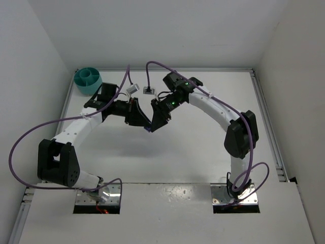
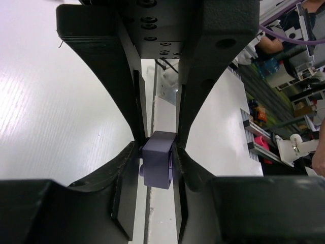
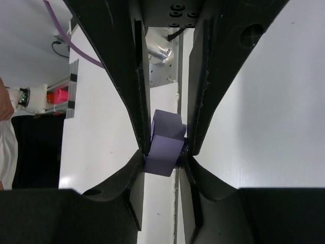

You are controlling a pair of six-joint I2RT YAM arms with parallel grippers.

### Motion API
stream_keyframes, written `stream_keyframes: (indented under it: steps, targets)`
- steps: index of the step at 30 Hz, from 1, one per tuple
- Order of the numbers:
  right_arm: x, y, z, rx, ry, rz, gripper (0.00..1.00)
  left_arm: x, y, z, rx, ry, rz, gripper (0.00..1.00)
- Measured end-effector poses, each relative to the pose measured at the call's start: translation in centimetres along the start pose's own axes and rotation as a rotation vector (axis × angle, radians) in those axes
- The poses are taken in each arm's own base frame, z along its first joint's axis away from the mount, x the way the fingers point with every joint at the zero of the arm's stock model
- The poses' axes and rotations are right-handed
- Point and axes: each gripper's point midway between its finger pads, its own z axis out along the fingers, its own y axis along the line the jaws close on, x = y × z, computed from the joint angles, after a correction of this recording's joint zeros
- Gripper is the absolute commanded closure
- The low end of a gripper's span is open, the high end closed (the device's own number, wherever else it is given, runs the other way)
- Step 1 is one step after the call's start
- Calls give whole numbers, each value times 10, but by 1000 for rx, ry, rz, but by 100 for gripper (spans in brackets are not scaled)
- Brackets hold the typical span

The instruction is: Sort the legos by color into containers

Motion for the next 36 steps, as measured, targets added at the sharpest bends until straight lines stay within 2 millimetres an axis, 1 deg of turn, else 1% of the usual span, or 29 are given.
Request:
stream_keyframes:
  steps: [2,3,4,5,6,7,8,9,10,12,13,14,16,17,19,21,22,25,27,28,30,31,34,36]
  targets:
    - [0,-1,-1,10,1,-1,90,-1,1,0,-4,-1,5,74]
    - [0,-2,-1,18,2,-4,86,-1,2,-1,-8,-3,7,78]
    - [0,-3,-2,27,3,-7,68,-1,3,-1,-10,-4,10,80]
    - [-1,-3,-3,36,3,-10,47,-2,3,-1,-11,-6,13,83]
    - [-1,-3,-5,53,4,-17,47,-3,4,-1,-12,-8,17,83]
    - [-1,-3,-6,68,6,-18,34,-3,5,-2,-16,-10,15,84]
    - [-1,-3,-9,90,6,-21,28,-4,6,-4,-24,-13,8,86]
    - [-1,-3,-12,106,5,-24,25,-4,8,-6,-37,-18,4,86]
    - [-1,-2,-16,125,2,-34,18,-5,12,-9,-52,-26,-2,88]
    - [-2,-1,-23,163,-5,-48,13,-8,19,-17,-86,-43,-12,88]
    - [-1,1,-26,176,-9,-52,13,-10,23,-22,-110,-55,-17,88]
    - [0,1,-30,196,-13,-59,12,-12,29,-29,-138,-70,-21,88]
    - [5,0,-39,241,-15,-60,12,-17,42,-45,-209,-102,-32,88]
    - [8,-3,-43,266,-15,-57,12,-21,50,-56,-259,-118,-34,88]
    - [17,-11,-52,329,-8,-38,10,-37,68,-79,-393,-141,-11,88]
    - [26,-26,-62,410,0,-18,10,-72,96,-116,-604,-158,69,88]
    - [31,-33,-66,447,7,-6,10,-85,106,-133,-690,-160,101,88]
    - [52,-54,-78,552,31,39,9,-135,138,-195,-953,-172,223,88]
    - [66,-65,-87,612,45,74,8,-155,160,-235,-1078,-169,257,88]
    - [71,-68,-91,634,46,84,8,-163,175,-256,-1131,-167,268,88]
    - [74,-71,-99,668,40,92,7,-168,199,-289,-1190,-165,268,86]
    - [73,-73,-104,686,31,92,7,-166,213,-305,-1216,-158,259,86]
    - [68,-73,-115,720,1,80,7,-150,252,-341,-1265,-106,219,86]
    - [66,-74,-119,733,-15,81,7,-136,273,-356,-1288,-63,202,86]
